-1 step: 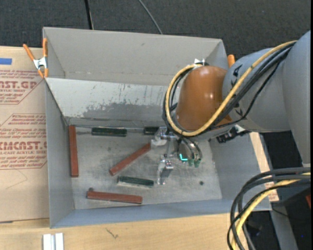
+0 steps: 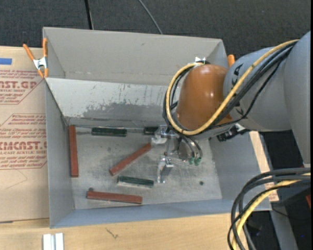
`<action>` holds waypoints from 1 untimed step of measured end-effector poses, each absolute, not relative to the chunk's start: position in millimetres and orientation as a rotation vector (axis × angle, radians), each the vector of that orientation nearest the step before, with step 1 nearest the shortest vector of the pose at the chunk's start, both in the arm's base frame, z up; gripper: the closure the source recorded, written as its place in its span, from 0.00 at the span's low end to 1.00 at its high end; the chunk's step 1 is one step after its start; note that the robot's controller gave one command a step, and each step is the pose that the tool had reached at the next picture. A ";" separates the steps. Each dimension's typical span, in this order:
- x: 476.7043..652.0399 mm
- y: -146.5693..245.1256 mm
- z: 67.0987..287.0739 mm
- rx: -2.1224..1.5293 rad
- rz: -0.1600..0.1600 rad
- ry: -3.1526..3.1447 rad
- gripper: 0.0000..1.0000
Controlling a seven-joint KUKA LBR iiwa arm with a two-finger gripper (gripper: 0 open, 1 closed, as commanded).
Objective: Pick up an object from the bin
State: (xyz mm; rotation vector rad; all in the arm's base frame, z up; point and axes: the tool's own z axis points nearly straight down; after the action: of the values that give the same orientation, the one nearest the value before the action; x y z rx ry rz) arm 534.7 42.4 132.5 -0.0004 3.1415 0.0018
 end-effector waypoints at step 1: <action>551.4 95.9 93.8 -0.188 0.000 3.132 0.00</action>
Offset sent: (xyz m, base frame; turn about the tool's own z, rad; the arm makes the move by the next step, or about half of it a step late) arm 0.0258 0.0732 -0.0212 -0.0635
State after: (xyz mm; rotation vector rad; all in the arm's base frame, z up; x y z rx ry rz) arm 551.4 95.9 93.8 -0.1884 3.1320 0.0003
